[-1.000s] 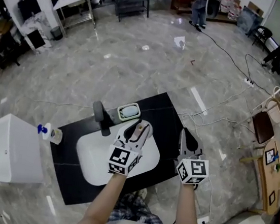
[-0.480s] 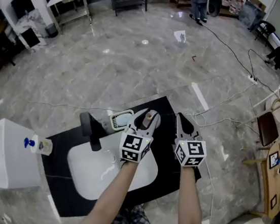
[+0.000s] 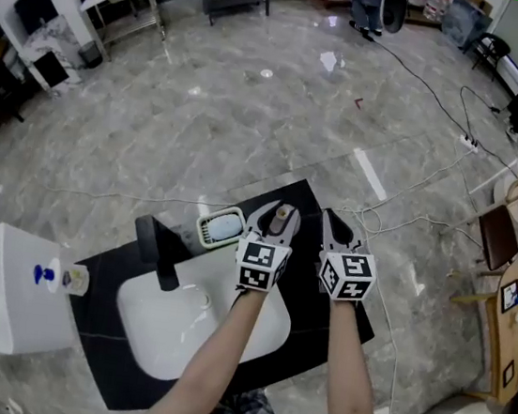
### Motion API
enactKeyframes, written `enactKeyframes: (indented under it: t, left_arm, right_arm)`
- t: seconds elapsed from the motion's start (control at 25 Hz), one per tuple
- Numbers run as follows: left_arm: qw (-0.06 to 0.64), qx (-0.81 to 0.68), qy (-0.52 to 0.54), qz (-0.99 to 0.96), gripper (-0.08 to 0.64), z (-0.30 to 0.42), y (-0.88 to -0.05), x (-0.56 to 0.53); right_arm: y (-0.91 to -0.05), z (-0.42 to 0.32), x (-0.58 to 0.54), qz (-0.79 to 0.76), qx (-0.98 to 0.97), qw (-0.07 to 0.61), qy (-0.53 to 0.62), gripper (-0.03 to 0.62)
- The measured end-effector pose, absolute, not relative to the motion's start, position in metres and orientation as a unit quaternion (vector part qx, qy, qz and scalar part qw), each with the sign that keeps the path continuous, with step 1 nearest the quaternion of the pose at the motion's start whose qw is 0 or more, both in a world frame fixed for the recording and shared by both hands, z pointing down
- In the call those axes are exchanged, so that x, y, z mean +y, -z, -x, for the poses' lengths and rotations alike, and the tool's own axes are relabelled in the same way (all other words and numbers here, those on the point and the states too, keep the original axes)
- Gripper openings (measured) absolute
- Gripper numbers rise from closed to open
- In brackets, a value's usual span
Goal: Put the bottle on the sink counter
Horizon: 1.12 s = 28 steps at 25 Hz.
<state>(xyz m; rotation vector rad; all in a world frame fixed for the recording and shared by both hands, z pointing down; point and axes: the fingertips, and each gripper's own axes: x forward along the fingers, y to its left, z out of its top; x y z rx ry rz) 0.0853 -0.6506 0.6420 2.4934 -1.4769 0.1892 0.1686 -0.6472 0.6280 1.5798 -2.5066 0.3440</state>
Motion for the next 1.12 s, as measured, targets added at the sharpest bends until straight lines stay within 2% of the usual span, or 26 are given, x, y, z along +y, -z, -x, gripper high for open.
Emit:
enactKeyframes:
  t: [0.32, 0.64, 0.8, 0.84, 0.96, 1.12]
  left_arm:
    - [0.134, -0.506, -0.093, -0.847, 0.141, -0.088, -0.663, -0.660]
    - [0.101, -0.500, -0.127, -0.851, 0.143, -0.097, -0.668, -0.664]
    - [0.108, -0.487, -0.121, -0.858, 0.143, -0.098, -0.668, -0.665]
    - [0.110, -0.485, -0.115, -0.860, 0.149, -0.098, -0.666, -0.665]
    - [0.097, -0.492, -0.086, -0.861, 0.233, -0.093, -0.650, -0.664]
    - [0.075, -0.501, -0.065, -0.860, 0.244, -0.088, -0.629, -0.659]
  right_arm:
    - [-0.641, -0.173, -0.647, -0.532, -0.833, 0.087, -0.126, 0.015]
    - [-0.654, -0.175, -0.643, -0.531, -0.831, 0.093, -0.136, 0.015]
    - [-0.655, -0.175, -0.641, -0.530, -0.832, 0.092, -0.138, 0.015]
    - [-0.655, -0.175, -0.640, -0.531, -0.831, 0.090, -0.139, 0.015]
    - [-0.654, -0.176, -0.637, -0.531, -0.831, 0.090, -0.140, 0.015]
    - [-0.649, -0.184, -0.635, -0.539, -0.827, 0.086, -0.137, 0.015]
